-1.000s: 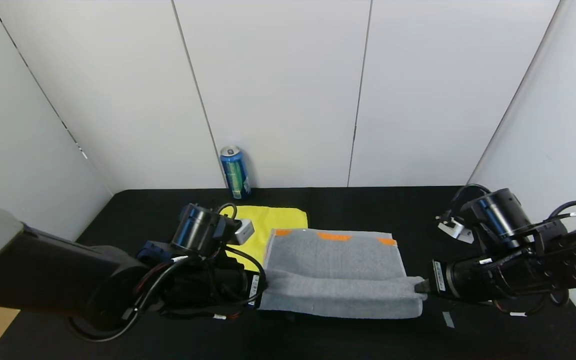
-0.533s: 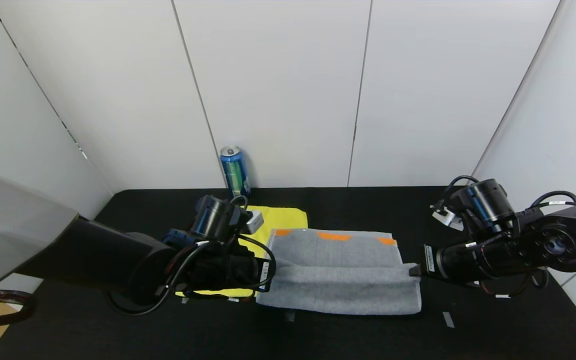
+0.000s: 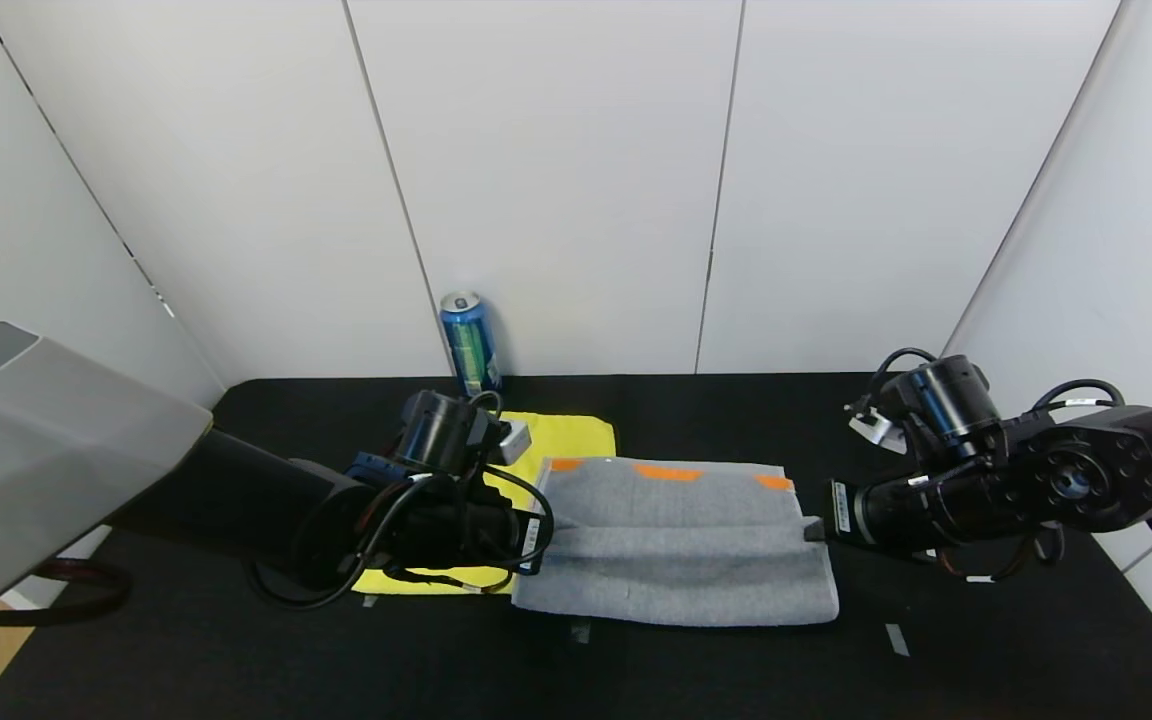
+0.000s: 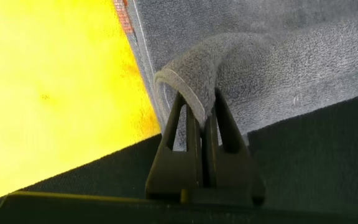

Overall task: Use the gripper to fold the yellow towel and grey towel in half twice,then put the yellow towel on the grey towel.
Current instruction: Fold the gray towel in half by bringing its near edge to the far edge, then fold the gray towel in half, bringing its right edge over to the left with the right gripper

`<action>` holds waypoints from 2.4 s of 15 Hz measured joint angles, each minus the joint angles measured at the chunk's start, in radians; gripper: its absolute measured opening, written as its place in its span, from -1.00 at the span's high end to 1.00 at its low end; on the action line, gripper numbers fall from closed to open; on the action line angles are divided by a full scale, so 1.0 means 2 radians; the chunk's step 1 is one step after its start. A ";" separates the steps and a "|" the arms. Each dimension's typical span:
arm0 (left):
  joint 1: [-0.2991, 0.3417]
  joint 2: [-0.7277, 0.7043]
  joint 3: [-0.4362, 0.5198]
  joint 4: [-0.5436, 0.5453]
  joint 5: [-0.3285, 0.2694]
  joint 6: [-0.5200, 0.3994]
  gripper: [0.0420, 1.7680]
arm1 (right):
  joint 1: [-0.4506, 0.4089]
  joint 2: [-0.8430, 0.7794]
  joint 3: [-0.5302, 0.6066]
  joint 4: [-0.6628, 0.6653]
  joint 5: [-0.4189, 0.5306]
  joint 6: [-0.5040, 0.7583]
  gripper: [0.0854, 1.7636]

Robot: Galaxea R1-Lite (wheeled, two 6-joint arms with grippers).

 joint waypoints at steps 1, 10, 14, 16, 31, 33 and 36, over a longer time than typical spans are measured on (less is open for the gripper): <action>0.001 0.001 -0.002 0.000 0.000 0.000 0.89 | 0.000 0.003 -0.003 0.000 0.000 -0.001 0.94; 0.004 0.010 -0.035 0.001 -0.001 0.010 0.89 | -0.004 0.020 -0.020 -0.001 -0.001 -0.004 0.87; 0.006 0.016 -0.043 0.000 0.001 0.010 0.51 | -0.006 0.024 -0.027 -0.002 -0.001 -0.004 0.15; 0.006 0.017 -0.051 0.000 0.003 0.009 0.19 | -0.010 0.024 -0.032 -0.003 -0.002 -0.005 -0.09; 0.035 -0.071 -0.068 0.052 -0.003 0.000 -0.77 | -0.024 -0.010 -0.003 -0.032 -0.004 -0.004 -0.81; 0.036 -0.090 -0.062 0.059 -0.004 -0.019 -0.81 | -0.023 -0.007 0.004 -0.033 -0.005 -0.004 -0.84; 0.044 -0.105 -0.047 0.059 -0.006 -0.025 -0.85 | -0.016 0.007 0.012 -0.033 -0.005 -0.002 -0.87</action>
